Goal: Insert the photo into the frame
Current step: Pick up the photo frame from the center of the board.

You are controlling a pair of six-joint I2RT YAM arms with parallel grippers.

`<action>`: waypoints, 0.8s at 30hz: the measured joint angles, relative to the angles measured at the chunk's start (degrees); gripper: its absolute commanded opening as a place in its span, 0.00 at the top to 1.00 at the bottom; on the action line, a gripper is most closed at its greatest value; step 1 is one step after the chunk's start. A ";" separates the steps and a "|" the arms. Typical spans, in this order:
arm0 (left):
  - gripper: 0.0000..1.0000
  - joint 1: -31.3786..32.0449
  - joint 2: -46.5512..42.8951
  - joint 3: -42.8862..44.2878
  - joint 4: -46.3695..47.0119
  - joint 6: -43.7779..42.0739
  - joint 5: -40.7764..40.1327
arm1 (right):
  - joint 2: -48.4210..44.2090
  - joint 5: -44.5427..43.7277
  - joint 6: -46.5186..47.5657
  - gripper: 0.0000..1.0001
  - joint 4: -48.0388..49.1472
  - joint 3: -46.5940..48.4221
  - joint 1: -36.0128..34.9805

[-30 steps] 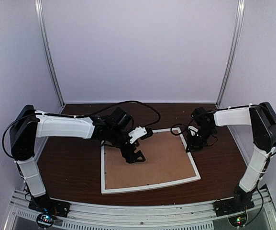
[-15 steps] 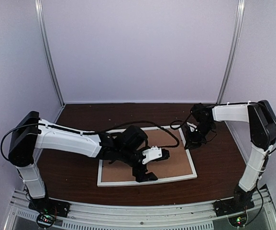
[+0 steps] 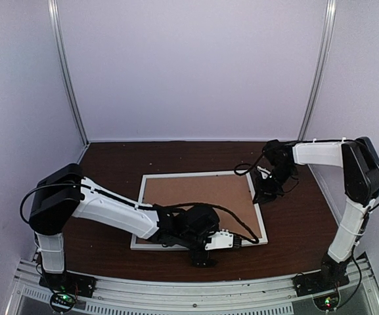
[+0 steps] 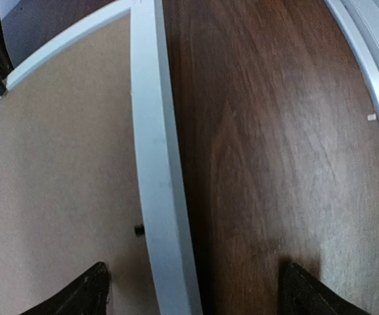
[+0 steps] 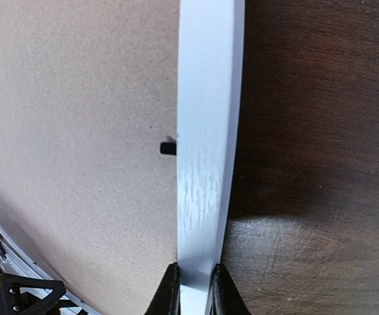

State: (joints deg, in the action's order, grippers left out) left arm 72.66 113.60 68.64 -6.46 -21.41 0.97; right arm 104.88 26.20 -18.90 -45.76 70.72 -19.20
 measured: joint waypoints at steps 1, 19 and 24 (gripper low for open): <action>0.08 0.37 0.52 0.11 0.76 -0.26 -0.92 | -0.17 0.22 -0.02 1.00 -0.02 -0.04 0.00; 0.11 6.08 4.61 4.26 4.52 -4.15 -24.17 | -7.21 6.43 -1.38 0.97 -2.08 -1.31 0.00; 0.08 6.29 4.37 4.11 3.82 -2.32 -25.27 | -7.21 5.88 -1.46 0.71 -1.73 -1.77 -0.74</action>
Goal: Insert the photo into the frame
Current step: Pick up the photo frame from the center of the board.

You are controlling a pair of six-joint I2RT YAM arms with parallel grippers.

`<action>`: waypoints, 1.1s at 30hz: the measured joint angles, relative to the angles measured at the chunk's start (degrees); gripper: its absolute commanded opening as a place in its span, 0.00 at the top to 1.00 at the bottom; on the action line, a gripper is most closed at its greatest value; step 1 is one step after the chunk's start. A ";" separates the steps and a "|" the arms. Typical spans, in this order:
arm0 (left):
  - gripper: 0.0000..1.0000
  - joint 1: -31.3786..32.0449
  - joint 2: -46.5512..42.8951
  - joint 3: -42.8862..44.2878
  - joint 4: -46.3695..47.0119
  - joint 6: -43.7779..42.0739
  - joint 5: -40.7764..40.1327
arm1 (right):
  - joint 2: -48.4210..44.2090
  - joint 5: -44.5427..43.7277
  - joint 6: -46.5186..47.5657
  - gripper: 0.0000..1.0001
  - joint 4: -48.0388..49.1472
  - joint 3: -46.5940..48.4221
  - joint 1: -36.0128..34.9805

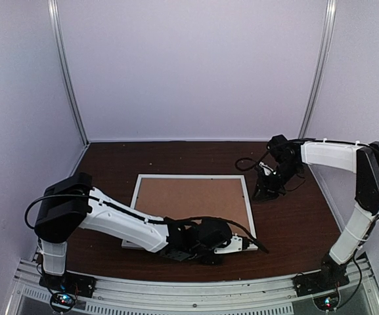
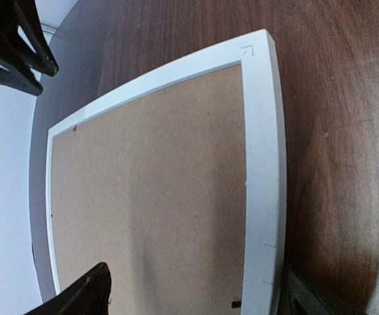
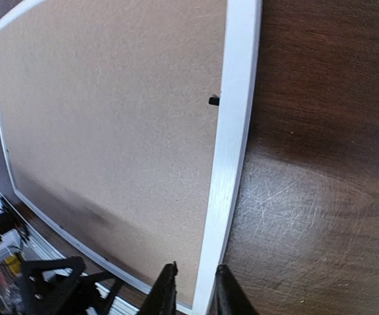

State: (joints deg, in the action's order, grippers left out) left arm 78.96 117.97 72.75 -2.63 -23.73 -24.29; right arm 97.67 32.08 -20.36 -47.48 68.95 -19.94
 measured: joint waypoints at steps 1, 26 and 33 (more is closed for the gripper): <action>0.08 -0.04 -0.33 -0.31 -0.26 0.55 -0.02 | 0.04 -0.46 -0.28 0.67 0.22 -0.28 -0.37; 0.02 -0.70 -7.08 -7.98 -3.15 8.85 1.73 | 1.31 -13.05 -5.95 0.91 9.57 -10.71 -11.65; 0.02 -0.92 -6.91 -7.28 -3.78 7.98 2.91 | 0.98 -14.10 -8.20 1.00 9.51 -10.47 -11.96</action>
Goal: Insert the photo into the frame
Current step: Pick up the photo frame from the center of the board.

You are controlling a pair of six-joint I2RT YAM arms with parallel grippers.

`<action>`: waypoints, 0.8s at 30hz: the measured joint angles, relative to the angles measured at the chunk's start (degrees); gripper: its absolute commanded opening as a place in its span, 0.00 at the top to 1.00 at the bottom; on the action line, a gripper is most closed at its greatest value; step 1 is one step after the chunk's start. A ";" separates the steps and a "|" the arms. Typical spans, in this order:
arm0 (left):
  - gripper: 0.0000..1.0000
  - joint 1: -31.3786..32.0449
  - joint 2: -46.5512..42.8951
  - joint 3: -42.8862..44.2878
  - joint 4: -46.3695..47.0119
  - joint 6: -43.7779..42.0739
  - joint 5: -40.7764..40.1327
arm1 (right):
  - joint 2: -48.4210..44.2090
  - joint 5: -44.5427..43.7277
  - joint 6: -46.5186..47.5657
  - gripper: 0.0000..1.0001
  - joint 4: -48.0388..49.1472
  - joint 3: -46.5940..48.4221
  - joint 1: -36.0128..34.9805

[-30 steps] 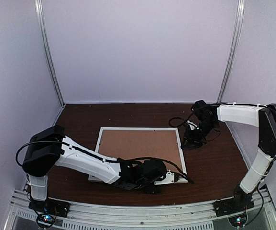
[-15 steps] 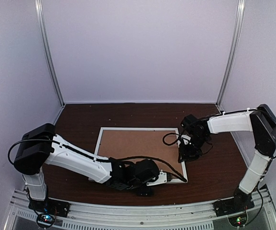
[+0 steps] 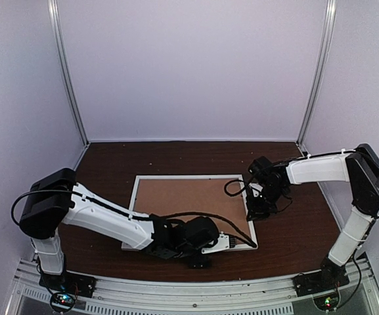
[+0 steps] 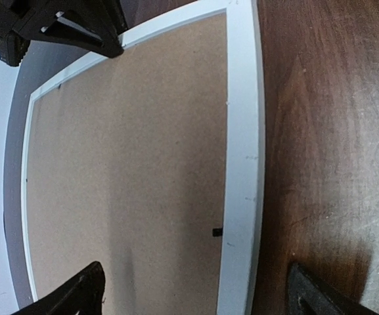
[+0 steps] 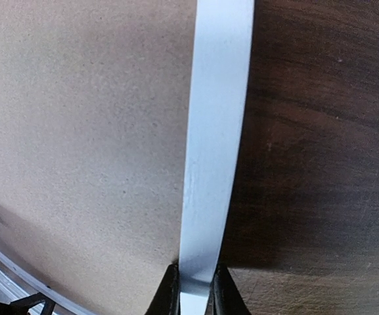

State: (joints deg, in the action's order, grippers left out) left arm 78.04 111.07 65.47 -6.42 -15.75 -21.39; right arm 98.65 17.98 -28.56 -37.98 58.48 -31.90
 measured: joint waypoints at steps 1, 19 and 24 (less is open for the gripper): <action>0.02 -0.02 0.00 0.13 -0.26 -0.17 0.28 | 0.00 -0.42 -0.02 1.00 -0.15 0.15 -0.02; 0.03 -0.04 3.13 5.16 -2.56 -4.48 0.50 | -0.07 -2.32 1.51 1.00 -9.22 8.00 0.04; 0.07 -0.04 5.03 7.08 -1.92 -5.27 -2.84 | -0.81 -2.14 1.62 1.00 -10.58 8.74 0.04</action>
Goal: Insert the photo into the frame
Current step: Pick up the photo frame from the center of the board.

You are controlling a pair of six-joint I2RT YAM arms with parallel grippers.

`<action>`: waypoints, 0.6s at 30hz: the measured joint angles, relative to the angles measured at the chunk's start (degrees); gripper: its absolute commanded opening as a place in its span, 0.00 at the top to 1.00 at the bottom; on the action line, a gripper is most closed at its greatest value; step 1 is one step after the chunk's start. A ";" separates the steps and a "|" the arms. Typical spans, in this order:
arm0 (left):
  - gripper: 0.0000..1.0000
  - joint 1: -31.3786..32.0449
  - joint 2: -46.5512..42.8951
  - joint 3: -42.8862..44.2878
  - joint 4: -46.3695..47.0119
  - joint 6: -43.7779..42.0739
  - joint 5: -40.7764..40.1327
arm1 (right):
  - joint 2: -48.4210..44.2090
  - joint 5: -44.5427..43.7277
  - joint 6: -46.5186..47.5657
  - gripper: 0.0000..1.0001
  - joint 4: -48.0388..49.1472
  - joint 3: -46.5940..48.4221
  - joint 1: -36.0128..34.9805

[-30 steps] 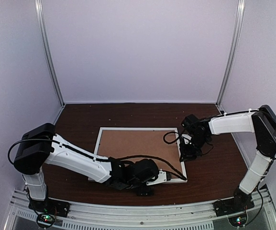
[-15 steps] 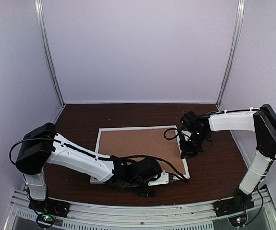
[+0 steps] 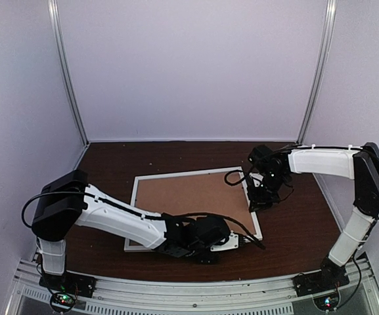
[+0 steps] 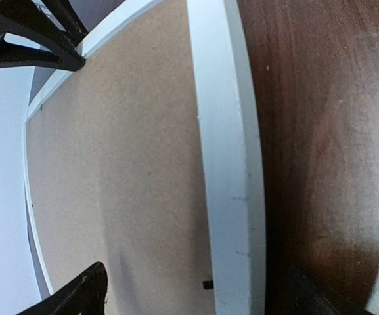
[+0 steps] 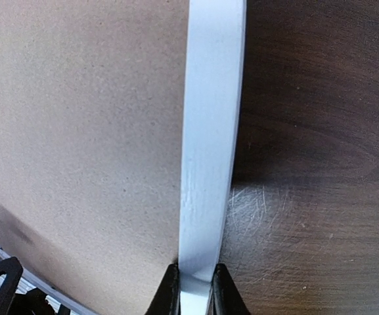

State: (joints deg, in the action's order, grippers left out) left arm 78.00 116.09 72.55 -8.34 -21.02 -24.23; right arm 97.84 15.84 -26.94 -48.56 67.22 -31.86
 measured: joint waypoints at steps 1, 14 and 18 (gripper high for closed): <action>0.08 0.00 0.39 0.31 0.22 -0.13 -0.79 | -0.22 0.02 0.00 1.00 -0.24 0.04 0.00; 0.36 0.48 2.08 1.11 0.83 -0.11 -4.48 | -1.11 0.94 0.42 0.95 -1.38 0.04 0.02; 0.39 0.50 2.10 1.07 0.31 0.11 -4.59 | -1.11 1.01 0.46 0.87 -0.98 0.04 0.02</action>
State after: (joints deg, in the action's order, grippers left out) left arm 78.50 118.19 73.63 -8.03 -20.91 -28.82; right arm 96.73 16.84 -26.48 -49.54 67.26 -31.83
